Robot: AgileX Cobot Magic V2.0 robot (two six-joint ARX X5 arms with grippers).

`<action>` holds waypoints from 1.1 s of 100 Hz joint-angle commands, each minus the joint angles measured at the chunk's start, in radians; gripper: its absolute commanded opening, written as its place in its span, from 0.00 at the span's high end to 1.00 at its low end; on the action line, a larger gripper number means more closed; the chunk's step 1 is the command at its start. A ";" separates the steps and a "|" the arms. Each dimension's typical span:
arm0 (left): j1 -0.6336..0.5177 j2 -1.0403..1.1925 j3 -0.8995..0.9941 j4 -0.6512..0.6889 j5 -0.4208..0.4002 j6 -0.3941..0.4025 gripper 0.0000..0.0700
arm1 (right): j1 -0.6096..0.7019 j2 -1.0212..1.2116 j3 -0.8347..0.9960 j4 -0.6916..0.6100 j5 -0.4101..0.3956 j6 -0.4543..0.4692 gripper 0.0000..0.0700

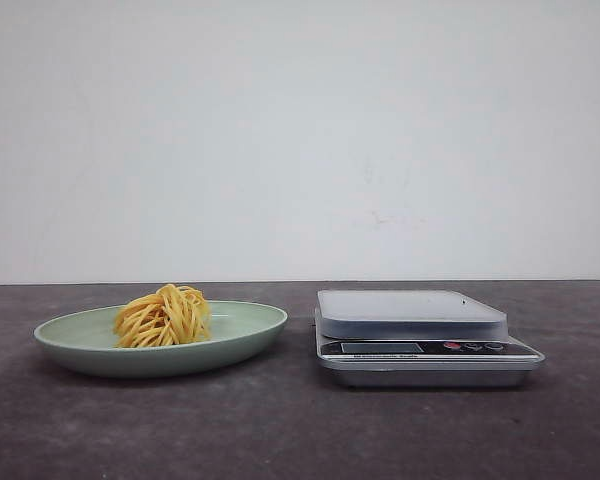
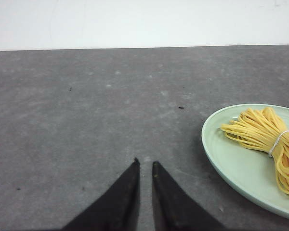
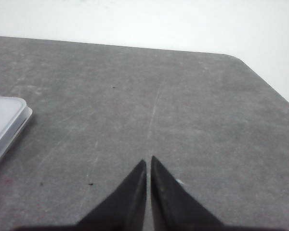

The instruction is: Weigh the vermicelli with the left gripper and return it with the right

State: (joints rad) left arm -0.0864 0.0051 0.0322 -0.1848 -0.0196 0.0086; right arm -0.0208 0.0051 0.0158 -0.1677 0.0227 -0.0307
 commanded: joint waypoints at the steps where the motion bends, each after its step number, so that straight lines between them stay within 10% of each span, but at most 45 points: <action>1: 0.000 -0.002 -0.018 -0.004 0.001 0.006 0.98 | -0.002 -0.001 -0.003 0.014 0.003 -0.006 0.99; 55: 0.000 -0.002 -0.018 0.005 0.002 0.006 0.98 | -0.002 -0.001 -0.003 0.109 0.003 0.040 0.99; 87: 0.000 -0.002 -0.018 0.068 0.001 -0.005 0.98 | -0.001 -0.001 0.002 0.181 -0.078 0.262 0.99; 110: 0.000 0.011 0.078 0.135 -0.025 -0.278 0.98 | -0.001 0.000 0.142 0.082 -0.105 0.437 0.99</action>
State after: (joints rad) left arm -0.0864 0.0082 0.0547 -0.0570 -0.0402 -0.1230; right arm -0.0208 0.0063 0.1017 -0.0719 -0.0792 0.3222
